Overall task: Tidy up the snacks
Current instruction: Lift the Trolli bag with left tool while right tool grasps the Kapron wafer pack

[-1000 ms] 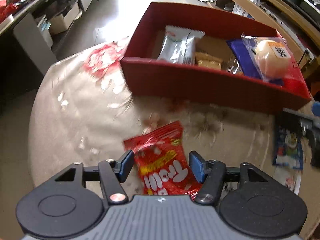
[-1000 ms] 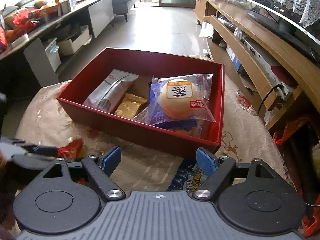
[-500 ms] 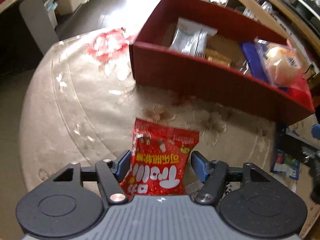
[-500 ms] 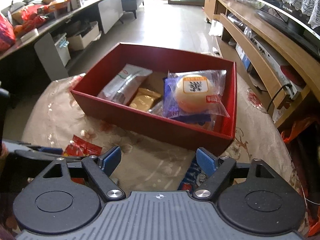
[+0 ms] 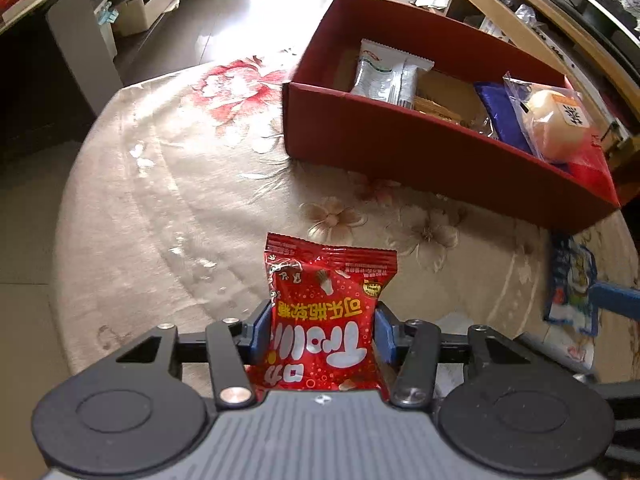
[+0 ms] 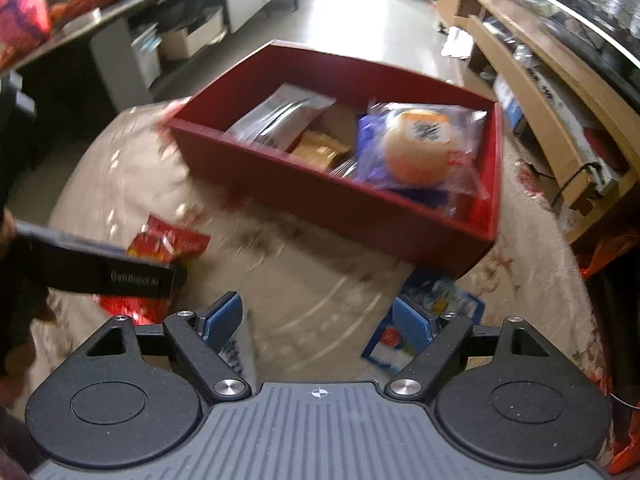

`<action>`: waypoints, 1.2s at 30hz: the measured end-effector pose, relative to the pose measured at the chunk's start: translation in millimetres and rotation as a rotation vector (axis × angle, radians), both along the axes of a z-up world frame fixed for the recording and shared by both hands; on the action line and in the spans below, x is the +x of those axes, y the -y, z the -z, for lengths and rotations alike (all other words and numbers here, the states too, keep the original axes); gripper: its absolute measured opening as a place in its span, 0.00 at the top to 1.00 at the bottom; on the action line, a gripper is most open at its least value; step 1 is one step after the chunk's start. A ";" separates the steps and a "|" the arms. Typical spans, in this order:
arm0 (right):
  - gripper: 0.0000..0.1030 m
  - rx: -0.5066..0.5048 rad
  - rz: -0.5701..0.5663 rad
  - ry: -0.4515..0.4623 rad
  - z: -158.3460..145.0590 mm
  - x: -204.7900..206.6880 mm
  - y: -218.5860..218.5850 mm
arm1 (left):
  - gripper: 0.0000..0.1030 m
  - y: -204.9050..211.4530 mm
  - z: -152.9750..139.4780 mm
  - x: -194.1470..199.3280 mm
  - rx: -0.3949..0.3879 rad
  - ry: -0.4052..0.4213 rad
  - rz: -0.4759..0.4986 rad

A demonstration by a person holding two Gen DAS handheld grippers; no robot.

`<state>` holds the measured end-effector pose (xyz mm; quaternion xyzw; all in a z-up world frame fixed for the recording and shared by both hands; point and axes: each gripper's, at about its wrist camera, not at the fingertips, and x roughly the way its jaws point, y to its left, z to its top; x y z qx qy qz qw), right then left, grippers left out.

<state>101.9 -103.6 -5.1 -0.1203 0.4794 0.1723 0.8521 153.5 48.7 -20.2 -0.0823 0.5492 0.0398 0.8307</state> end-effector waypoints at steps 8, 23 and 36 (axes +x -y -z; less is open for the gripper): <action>0.16 -0.026 -0.105 -0.085 20.0 -15.3 -31.1 | 0.50 -17.1 -3.7 -26.2 -0.024 -0.018 0.005; 0.12 -0.085 -0.130 -0.130 52.1 -7.4 -53.6 | 0.43 -13.5 7.8 -27.5 -0.006 -0.031 0.026; 0.00 -0.061 -0.087 -0.133 59.6 -4.7 -45.6 | 0.34 -16.3 8.0 -28.1 0.008 -0.025 0.020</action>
